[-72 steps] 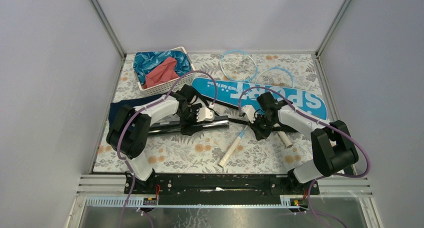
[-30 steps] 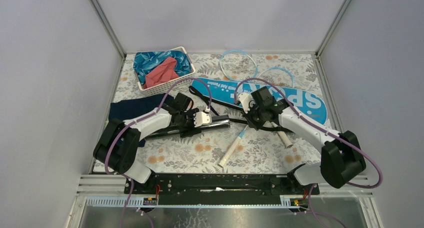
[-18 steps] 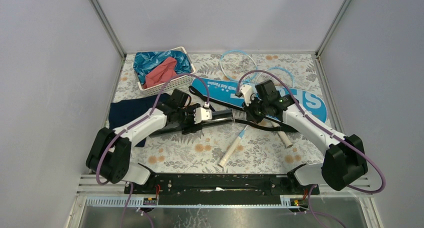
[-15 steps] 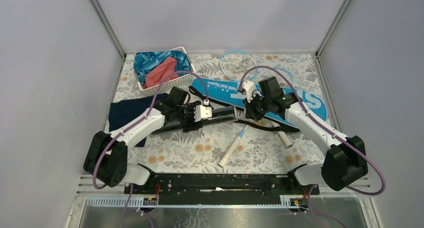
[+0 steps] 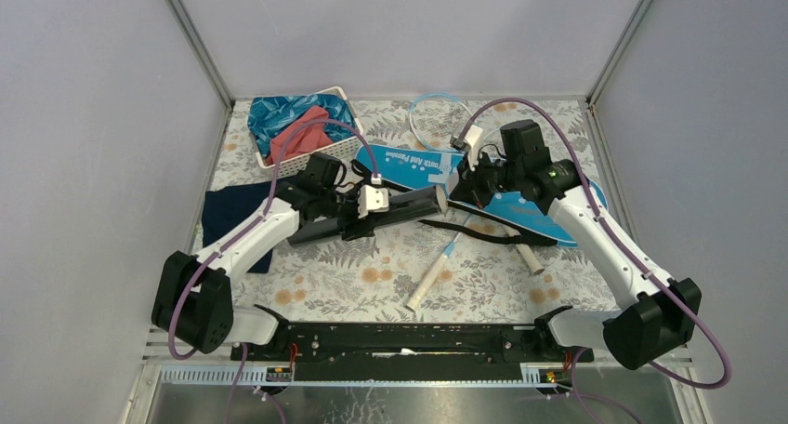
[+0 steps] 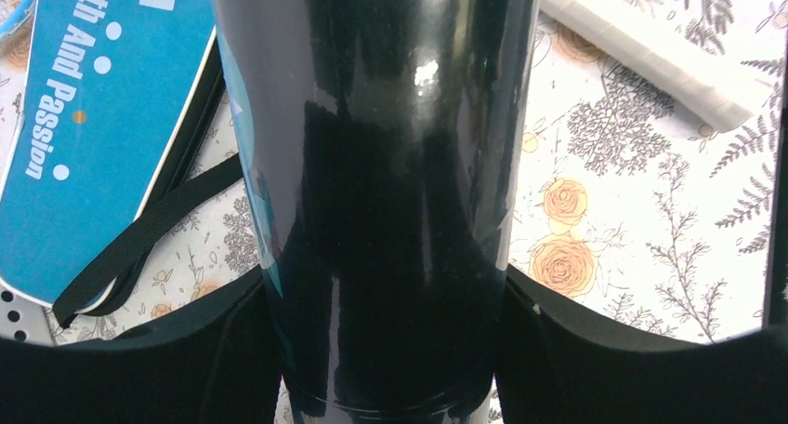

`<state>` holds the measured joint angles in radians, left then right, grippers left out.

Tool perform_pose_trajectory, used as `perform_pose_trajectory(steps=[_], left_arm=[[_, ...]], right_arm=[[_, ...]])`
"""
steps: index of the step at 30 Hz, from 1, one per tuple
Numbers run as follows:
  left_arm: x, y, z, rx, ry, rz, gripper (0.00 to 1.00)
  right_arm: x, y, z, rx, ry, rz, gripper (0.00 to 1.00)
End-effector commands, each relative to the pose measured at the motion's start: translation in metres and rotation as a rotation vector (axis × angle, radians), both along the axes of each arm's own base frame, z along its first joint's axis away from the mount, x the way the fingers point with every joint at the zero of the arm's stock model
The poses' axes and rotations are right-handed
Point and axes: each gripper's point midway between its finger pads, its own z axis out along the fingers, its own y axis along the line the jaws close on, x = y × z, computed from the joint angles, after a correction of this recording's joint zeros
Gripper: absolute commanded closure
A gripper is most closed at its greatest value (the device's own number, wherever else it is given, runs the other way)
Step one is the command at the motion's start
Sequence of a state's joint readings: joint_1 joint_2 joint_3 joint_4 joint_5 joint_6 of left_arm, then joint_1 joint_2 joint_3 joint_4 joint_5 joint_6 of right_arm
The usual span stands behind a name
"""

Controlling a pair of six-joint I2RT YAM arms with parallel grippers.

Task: Pack up the badminton gear
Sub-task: Close the lid on the shuttle tube.

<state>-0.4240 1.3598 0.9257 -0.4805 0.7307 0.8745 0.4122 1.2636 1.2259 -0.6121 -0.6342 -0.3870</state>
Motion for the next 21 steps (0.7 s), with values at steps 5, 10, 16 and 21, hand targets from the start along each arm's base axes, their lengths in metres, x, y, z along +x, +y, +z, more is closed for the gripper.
perform_pose_trajectory(steps=[5, 10, 16, 21], left_arm=[[0.006, -0.017, 0.02, -0.113, -0.002, -0.042, 1.0], [0.001, -0.019, 0.019, -0.146, -0.007, -0.062, 1.0], [-0.007, -0.02, 0.013, -0.164, -0.009, -0.095, 1.0], [-0.01, -0.021, 0.013, -0.192, 0.018, -0.107, 1.0]], right_arm=[[-0.03, 0.009, 0.034, 0.094, 0.003, 0.137, 1.0], [-0.036, 0.015, 0.032, 0.129, 0.025, 0.172, 1.0], [-0.038, 0.018, 0.036, 0.162, 0.027, 0.188, 1.0], [-0.041, 0.02, 0.037, 0.182, 0.031, 0.197, 1.0]])
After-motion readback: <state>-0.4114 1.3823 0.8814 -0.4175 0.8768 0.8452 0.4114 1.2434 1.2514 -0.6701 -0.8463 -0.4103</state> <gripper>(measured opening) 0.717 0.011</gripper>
